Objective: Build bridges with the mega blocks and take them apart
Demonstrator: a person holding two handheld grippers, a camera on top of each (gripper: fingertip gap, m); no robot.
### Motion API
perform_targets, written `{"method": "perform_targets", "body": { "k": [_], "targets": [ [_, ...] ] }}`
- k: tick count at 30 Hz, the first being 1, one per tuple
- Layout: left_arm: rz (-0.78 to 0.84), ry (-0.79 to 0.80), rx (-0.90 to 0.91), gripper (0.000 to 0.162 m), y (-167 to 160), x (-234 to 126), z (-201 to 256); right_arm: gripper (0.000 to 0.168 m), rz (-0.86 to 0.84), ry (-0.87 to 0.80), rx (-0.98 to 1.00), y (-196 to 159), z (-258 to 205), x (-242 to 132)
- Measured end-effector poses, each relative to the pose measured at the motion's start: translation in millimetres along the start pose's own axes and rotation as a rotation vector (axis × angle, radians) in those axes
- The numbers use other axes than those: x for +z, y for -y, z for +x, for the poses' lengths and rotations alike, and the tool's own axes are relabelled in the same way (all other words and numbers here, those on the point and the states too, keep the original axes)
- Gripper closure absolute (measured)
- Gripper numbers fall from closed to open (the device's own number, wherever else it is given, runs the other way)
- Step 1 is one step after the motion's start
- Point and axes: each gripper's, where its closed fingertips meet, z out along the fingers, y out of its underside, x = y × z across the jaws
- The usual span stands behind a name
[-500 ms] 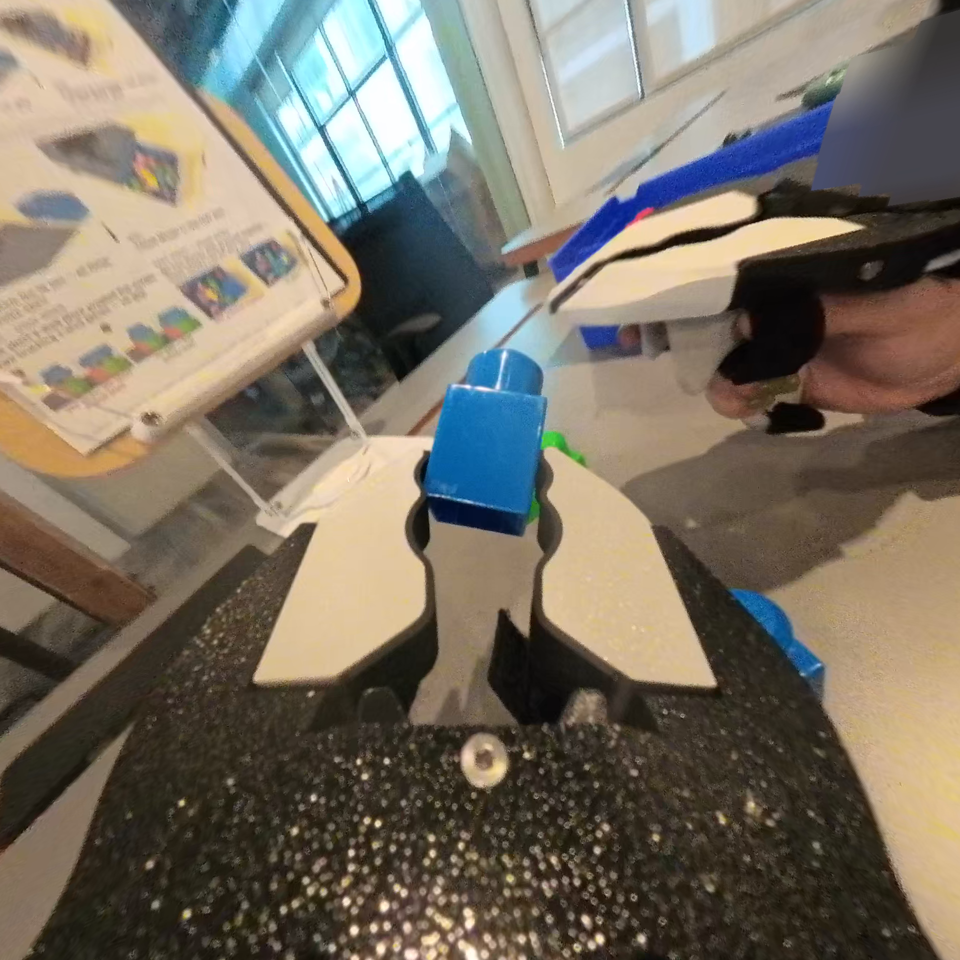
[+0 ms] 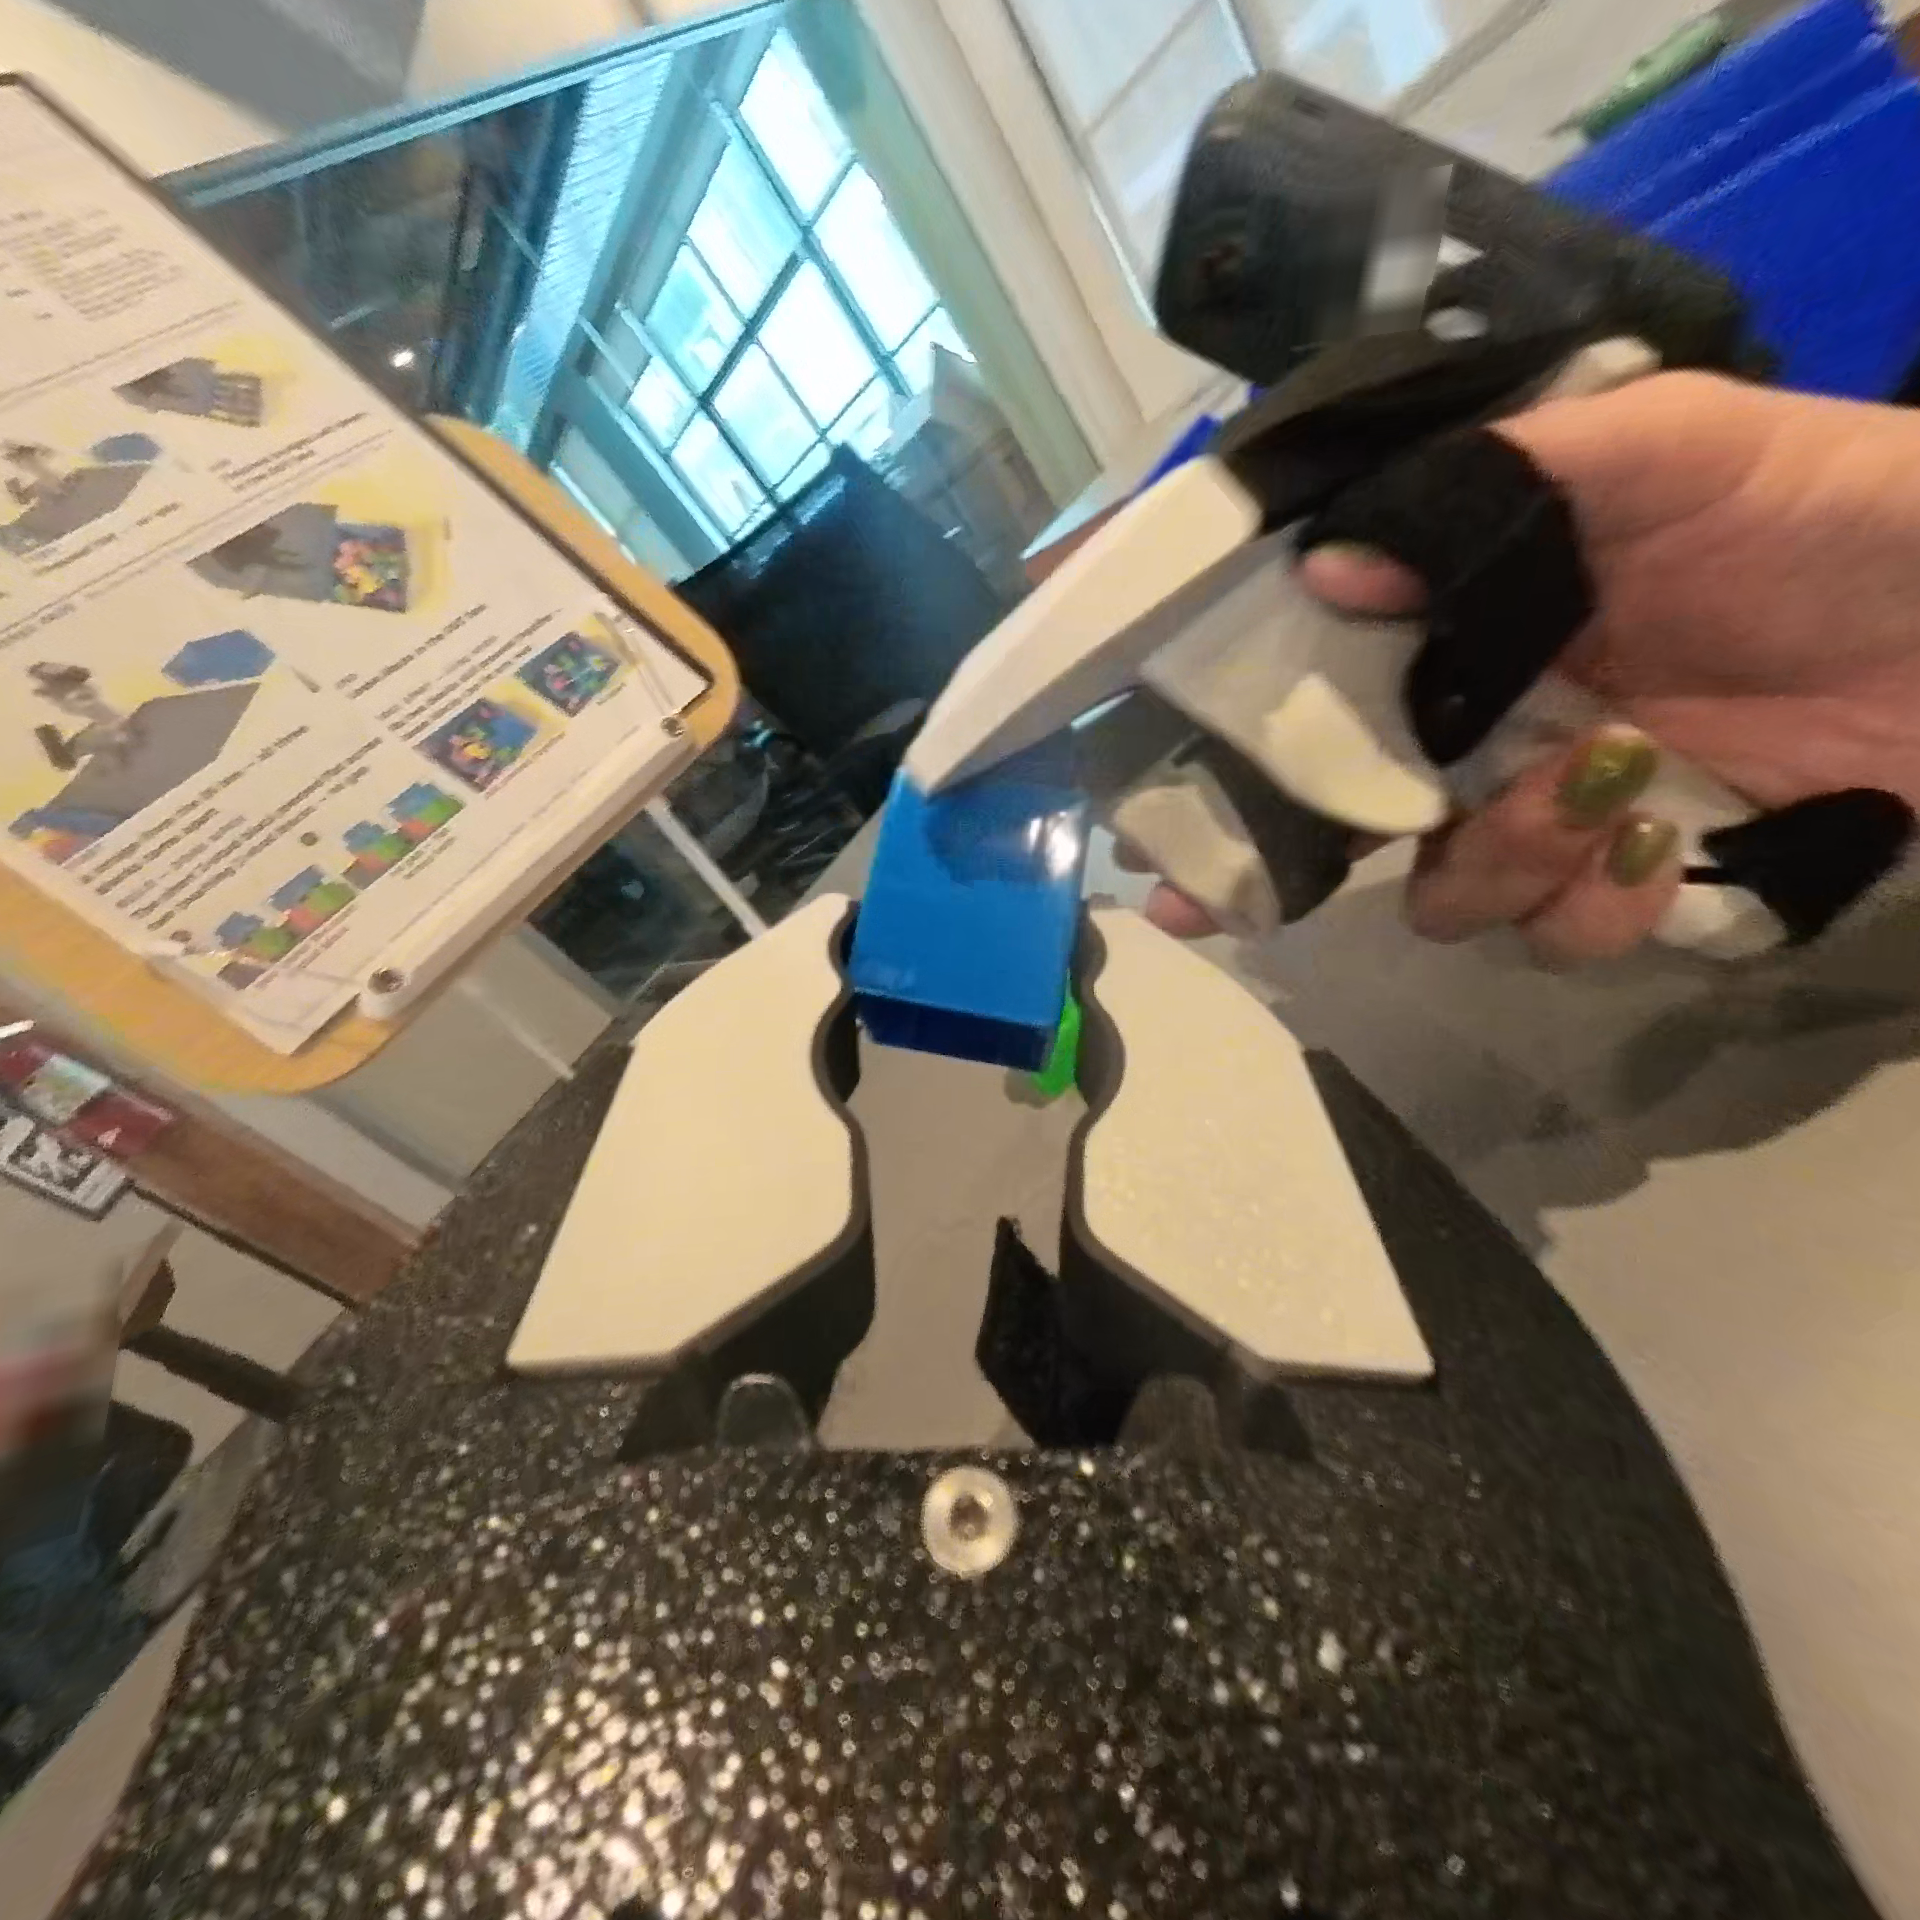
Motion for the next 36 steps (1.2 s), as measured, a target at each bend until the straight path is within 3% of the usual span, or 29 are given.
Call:
{"method": "perform_targets", "body": {
  "k": [6,12,15,21,30,36],
  "targets": [
    [-0.055,-0.055,-0.020,0.119,-10.1,2.0,5.7,0.136,-0.057,-0.089,-0.135,3.6,17.8,-10.3],
    [-0.165,-0.474,-0.167,0.087,-28.1,-36.8,33.2,0.136,-0.398,-0.211,-0.509,-15.3,33.2,-35.9],
    [-0.218,-0.583,-0.193,0.079,-40.8,-48.2,47.9,0.135,-0.561,-0.201,-0.614,-33.3,30.3,-44.8],
    [-0.184,-0.652,-0.136,0.089,-42.7,-43.9,73.9,0.135,-0.839,-0.181,-0.747,-72.5,33.5,-59.9],
    [-0.169,-0.675,-0.130,0.118,-41.7,-39.4,86.9,0.135,-0.935,-0.126,-0.799,-95.7,31.3,-58.5],
    [-0.198,-0.663,-0.138,0.113,-45.2,-40.9,83.4,0.133,-0.911,-0.132,-0.854,-93.2,30.0,-56.1]
  ]
}}
